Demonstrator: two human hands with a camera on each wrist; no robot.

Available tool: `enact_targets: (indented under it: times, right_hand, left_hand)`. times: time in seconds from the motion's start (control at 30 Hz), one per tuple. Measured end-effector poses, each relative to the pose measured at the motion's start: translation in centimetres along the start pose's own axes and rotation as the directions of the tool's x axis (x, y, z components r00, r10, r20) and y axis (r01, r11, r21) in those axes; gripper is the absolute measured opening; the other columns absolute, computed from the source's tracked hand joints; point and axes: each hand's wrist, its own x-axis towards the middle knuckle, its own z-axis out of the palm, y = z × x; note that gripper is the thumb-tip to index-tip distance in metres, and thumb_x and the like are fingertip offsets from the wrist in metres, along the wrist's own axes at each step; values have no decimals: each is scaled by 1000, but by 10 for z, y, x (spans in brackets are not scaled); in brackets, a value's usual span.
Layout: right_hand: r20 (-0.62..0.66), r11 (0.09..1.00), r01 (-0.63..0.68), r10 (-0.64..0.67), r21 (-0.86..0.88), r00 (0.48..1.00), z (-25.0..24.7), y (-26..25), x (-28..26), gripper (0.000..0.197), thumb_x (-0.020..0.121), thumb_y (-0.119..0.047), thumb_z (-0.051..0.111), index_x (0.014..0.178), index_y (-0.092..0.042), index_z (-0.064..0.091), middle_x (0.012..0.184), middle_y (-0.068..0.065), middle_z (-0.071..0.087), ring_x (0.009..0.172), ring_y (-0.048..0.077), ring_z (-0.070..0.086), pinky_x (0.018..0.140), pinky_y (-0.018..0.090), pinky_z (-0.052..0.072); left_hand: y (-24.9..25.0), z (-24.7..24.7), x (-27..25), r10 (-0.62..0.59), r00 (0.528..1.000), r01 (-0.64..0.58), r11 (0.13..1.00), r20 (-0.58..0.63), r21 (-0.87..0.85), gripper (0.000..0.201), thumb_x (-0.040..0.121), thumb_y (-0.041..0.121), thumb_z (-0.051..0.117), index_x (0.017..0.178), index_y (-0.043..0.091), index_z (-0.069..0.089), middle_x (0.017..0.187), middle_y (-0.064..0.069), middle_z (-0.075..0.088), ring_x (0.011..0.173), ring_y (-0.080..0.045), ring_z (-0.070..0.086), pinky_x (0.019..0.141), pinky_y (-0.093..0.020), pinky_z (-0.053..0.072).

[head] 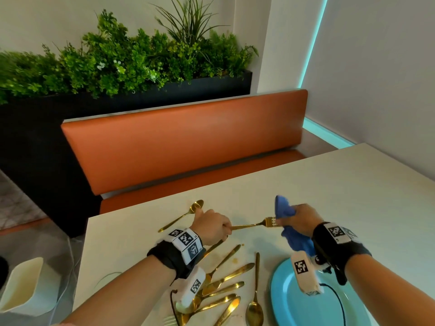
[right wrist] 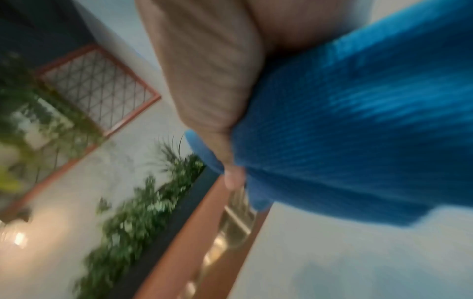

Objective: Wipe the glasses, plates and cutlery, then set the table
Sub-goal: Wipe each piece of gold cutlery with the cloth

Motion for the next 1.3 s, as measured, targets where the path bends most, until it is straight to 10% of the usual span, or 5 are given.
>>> enact_targets:
  times: [0.2,0.5,0.7,0.93,1.3]
  right_hand:
    - [-74,673,-50,154,738,985,1,9,7,40,77,-43,70,85,-4,65,90,18,69,87,35,64,95,48,49]
    - [59,650,-86,64,755,996,63,-28,-7,35,88,-42,57,88,-7,63,87,14,66,86,30,62,90,43,50]
    - [-35,652,-27,82,758,996,53,-38,0,23,85,-32,64,76,-11,60,78,10,63,81,30,58,85,44,49]
    - [-40,629,-13,71,777,997,46,-39,4,36,85,-36,64,92,0,62,77,14,63,68,27,58,66,36,51]
    - [28,926,75,-92,371,995,75,-17,-19,41,92,-29,55,54,-16,52,57,-2,56,61,13,52,63,23,41]
  left_hand:
    - [-8,20,-1,-195,969,247,706,154,-664,17,94,24,52,94,17,67,102,-4,73,105,-12,58,102,-28,37]
    - [44,45,0,-140,988,134,576,64,-806,41,89,9,49,51,20,57,61,3,59,65,-14,49,71,-27,39]
    - [49,48,-5,-106,994,75,477,28,-876,13,95,21,51,93,24,63,72,6,62,53,3,49,53,-12,37]
    - [48,58,-4,-119,992,15,439,-41,-898,16,86,10,63,75,22,63,75,7,63,69,-3,55,69,-16,41]
    - [18,28,13,-193,978,135,869,-76,-477,26,86,31,61,103,14,71,107,-3,69,104,-18,60,92,-27,44]
